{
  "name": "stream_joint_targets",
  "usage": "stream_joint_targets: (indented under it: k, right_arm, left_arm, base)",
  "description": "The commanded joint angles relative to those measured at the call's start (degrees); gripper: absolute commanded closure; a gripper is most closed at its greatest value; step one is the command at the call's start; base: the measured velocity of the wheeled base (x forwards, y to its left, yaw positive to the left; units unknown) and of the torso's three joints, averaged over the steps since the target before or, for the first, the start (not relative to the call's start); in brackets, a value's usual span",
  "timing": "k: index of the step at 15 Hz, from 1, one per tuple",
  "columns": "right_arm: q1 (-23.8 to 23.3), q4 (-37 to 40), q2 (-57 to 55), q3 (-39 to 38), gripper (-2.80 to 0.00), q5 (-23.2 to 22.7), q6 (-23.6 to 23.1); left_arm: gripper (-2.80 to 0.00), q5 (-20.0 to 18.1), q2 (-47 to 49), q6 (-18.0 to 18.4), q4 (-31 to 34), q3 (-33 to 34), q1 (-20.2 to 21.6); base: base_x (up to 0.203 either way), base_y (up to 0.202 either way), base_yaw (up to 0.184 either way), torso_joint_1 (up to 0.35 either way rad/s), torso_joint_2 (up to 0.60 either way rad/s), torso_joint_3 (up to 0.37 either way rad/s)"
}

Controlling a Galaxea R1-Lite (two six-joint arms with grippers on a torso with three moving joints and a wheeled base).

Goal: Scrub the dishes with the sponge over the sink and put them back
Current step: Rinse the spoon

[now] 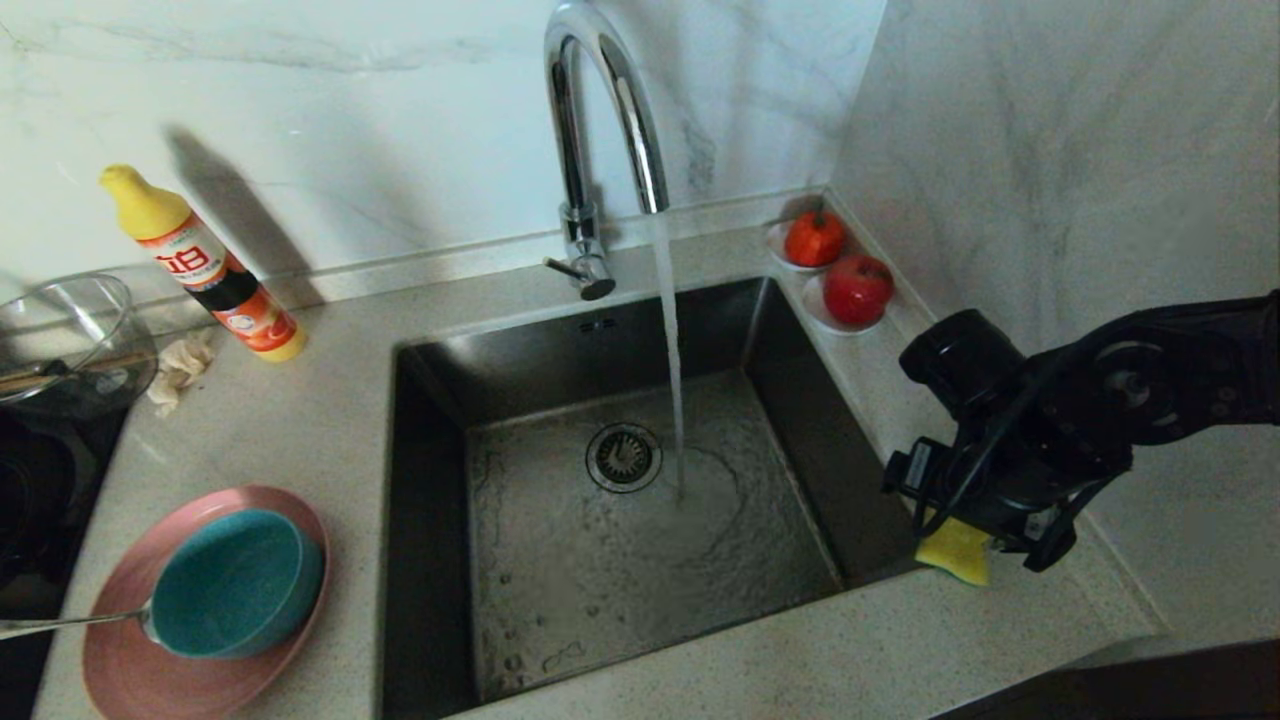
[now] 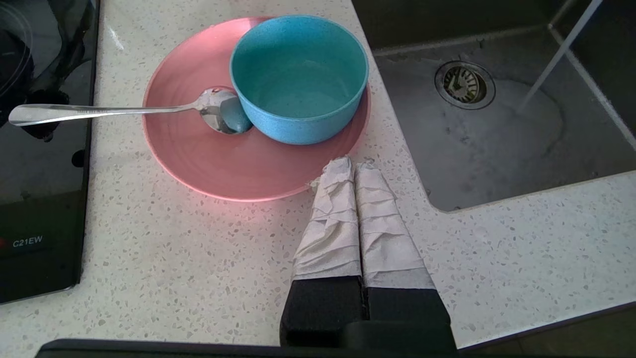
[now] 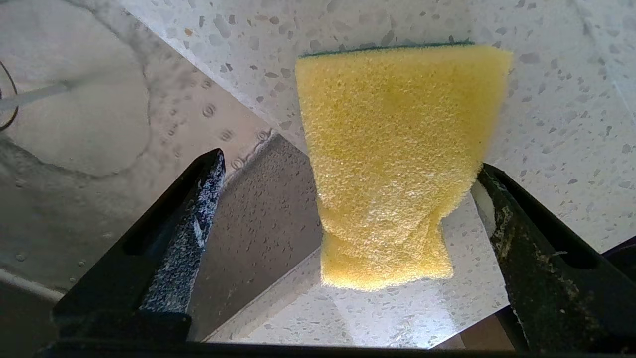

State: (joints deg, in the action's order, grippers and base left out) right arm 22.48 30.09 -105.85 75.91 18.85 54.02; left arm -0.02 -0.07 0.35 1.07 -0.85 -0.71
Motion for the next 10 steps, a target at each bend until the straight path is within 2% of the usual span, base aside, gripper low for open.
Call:
stream_joint_targets:
  k: [1,3,4,10]
  right_arm:
    - [0.02,0.15,-0.22,0.03,-2.8,-0.04,0.3]
    - [-0.07,0.15,-0.59,0.03,-2.8,-0.04,0.3]
    - [-0.16,0.15,-0.72,0.1,0.0,-0.04,0.3]
    - [-0.16,0.15,-0.76,0.11,0.0,-0.13,0.3]
  left_arm:
    - [0.0,0.02,-0.1,0.0,-0.02,-0.03,0.0]
    - [0.0,0.02,-0.1,0.0,-0.02,0.03,0.0]
    - [0.0,0.02,-0.1,0.0,-0.02,-0.03,0.0]
    - [0.0,0.02,-0.1,0.0,-0.02,-0.02,0.0]
  base:
    - [0.0,0.0,0.0,0.0,0.0,0.0]
    - [0.0,0.0,0.0,0.0,0.0,0.0]
    - [0.0,0.0,0.0,0.0,0.0,0.0]
    - [0.0,0.0,0.0,0.0,0.0,0.0]
